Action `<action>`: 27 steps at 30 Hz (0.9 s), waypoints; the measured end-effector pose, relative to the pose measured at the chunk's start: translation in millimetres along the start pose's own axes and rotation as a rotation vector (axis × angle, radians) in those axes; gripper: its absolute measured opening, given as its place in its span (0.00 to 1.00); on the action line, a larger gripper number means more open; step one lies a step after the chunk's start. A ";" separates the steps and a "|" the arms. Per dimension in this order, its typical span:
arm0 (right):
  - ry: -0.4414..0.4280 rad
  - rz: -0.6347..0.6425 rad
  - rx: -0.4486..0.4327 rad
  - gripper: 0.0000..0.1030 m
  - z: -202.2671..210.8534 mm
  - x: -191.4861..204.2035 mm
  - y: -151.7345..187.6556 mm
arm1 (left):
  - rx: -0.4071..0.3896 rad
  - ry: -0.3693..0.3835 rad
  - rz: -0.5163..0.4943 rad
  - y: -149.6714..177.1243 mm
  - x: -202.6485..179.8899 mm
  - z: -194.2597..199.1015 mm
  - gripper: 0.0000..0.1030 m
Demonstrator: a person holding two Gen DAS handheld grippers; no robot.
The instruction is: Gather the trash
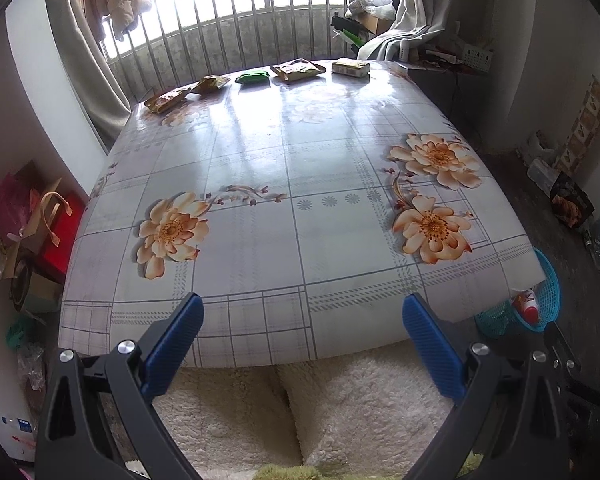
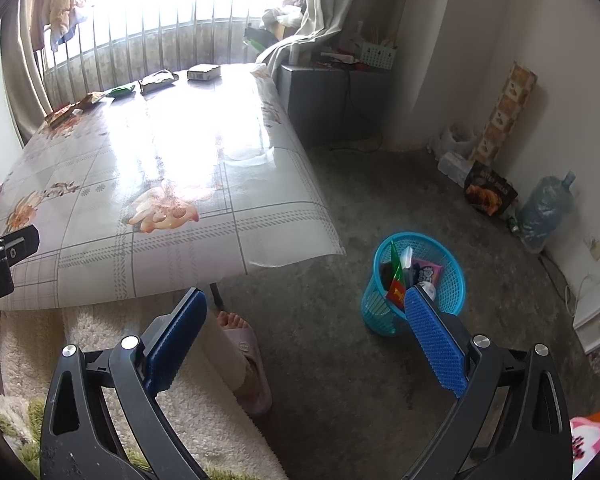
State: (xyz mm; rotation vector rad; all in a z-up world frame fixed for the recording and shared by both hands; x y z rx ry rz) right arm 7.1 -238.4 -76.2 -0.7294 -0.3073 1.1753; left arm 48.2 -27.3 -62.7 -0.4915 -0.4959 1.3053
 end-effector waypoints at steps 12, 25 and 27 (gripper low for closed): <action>-0.011 0.010 -0.004 0.92 2.1 5.2 -1.4 | 0.009 0.005 -0.003 2.0 -1.2 -1.1 0.95; -0.012 0.008 -0.013 0.92 3.8 5.2 -3.4 | 0.007 0.003 0.003 1.9 1.1 -0.9 0.95; -0.012 0.007 -0.013 0.92 3.9 4.9 -3.4 | 0.008 0.004 0.000 3.0 0.3 -1.1 0.95</action>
Point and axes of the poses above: each gripper's, at about its wrist camera, not at the fingertips, and z roughly against the way its jaws point, x to its left, y to its underside, the point moved 8 cm from there along -z, roughly the way its jaws point, and after that the axes turned 1 degree about -x, right-handed, at the moved point
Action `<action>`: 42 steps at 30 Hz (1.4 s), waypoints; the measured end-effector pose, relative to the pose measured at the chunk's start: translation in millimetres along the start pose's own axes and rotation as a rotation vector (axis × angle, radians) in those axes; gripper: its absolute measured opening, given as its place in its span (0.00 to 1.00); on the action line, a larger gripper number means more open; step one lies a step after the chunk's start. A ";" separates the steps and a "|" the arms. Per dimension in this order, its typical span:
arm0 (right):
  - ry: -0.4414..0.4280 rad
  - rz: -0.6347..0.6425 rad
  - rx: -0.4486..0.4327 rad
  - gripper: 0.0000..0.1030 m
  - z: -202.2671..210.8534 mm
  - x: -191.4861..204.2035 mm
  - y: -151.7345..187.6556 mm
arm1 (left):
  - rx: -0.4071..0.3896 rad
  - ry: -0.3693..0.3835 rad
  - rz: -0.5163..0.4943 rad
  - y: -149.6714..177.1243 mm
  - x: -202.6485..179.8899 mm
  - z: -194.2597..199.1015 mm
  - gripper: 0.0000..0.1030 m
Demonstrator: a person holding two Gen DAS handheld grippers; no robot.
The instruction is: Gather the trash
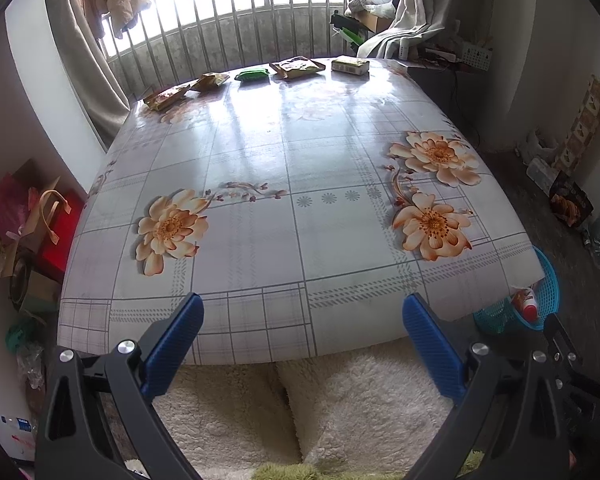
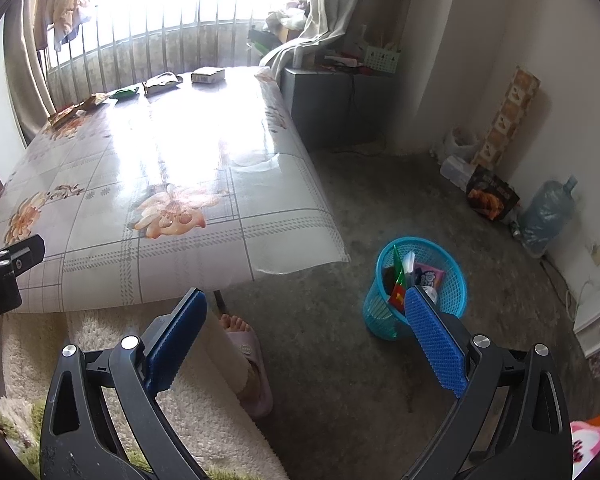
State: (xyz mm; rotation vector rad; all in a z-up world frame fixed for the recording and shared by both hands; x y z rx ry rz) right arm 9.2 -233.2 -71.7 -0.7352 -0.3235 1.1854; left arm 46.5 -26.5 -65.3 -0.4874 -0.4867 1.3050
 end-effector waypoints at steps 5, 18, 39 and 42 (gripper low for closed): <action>0.000 -0.001 -0.002 0.92 0.0 -0.4 -0.1 | 0.000 0.000 -0.001 0.5 0.2 0.0 0.95; 0.002 -0.012 -0.001 0.92 0.3 -1.9 -3.3 | 0.009 0.000 -0.003 1.4 -1.0 -1.8 0.95; 0.000 -0.012 -0.002 0.92 0.2 -2.0 -2.6 | 0.008 0.001 -0.002 1.3 -0.5 -1.7 0.95; -0.004 -0.013 0.001 0.92 -0.2 0.0 -3.3 | 0.009 0.001 -0.002 1.3 -0.3 -1.9 0.95</action>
Point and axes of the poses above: each gripper's, at about its wrist camera, not at the fingertips, and z roughly against the way its jaws point, x to its left, y to its underside, the point moved 8 cm from there along -z, roughly the way its jaws point, and after that the axes turned 1 degree about -x, right-handed, at the moved point
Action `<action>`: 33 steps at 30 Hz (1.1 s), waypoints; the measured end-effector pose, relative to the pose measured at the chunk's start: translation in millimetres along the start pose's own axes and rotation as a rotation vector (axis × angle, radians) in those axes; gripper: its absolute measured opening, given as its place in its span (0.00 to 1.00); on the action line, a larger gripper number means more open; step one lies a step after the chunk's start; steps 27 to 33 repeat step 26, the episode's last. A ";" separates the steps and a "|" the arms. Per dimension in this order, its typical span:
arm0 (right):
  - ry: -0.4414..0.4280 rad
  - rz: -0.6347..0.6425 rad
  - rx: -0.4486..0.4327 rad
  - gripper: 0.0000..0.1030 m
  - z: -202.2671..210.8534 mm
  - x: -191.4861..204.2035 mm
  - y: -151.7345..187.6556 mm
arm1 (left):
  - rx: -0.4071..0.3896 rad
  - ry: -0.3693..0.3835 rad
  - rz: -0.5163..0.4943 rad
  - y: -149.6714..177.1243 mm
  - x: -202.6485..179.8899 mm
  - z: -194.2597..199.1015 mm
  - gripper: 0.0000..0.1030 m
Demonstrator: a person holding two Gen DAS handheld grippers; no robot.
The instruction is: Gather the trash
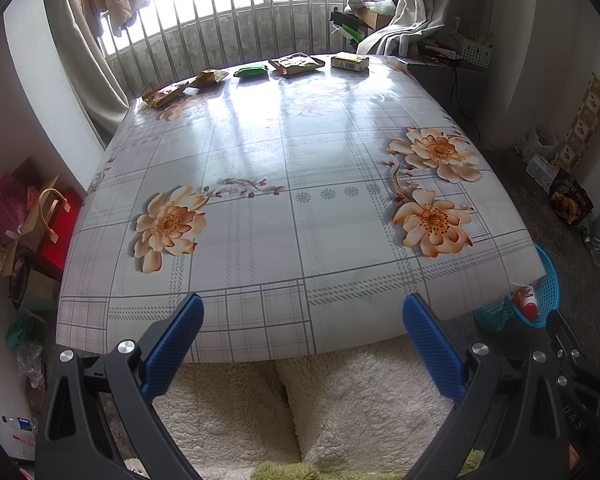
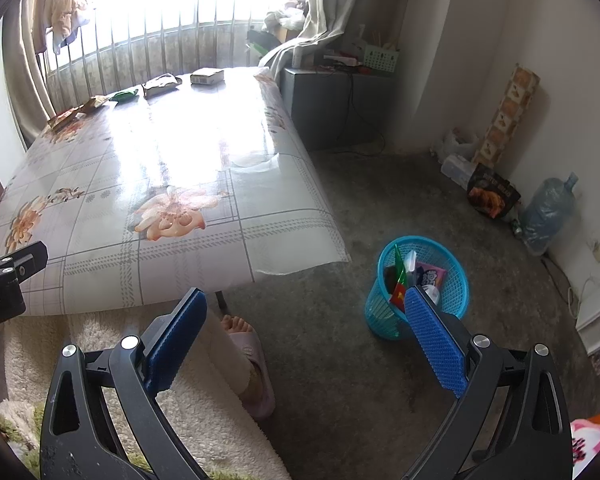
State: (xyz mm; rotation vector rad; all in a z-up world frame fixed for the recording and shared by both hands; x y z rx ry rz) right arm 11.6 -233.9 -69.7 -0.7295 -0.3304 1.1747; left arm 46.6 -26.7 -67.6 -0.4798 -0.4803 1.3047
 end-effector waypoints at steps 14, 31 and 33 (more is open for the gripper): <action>-0.008 -0.006 0.004 0.92 -0.3 3.8 1.4 | -0.001 -0.001 0.000 0.1 0.2 0.0 0.95; -0.010 -0.011 0.005 0.92 -0.6 4.6 1.4 | -0.003 0.003 -0.003 2.1 -1.6 0.0 0.95; -0.010 -0.011 0.005 0.92 -0.6 4.6 1.4 | -0.003 0.003 -0.003 2.1 -1.6 0.0 0.95</action>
Point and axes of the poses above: each gripper's, at about its wrist camera, not at the fingertips, and z roughly against the way its jaws point, x to its left, y to its underside, the point moved 8 cm from there along -z, roughly the way its jaws point, and after that the axes turned 1 degree about -x, right-handed, at the moved point
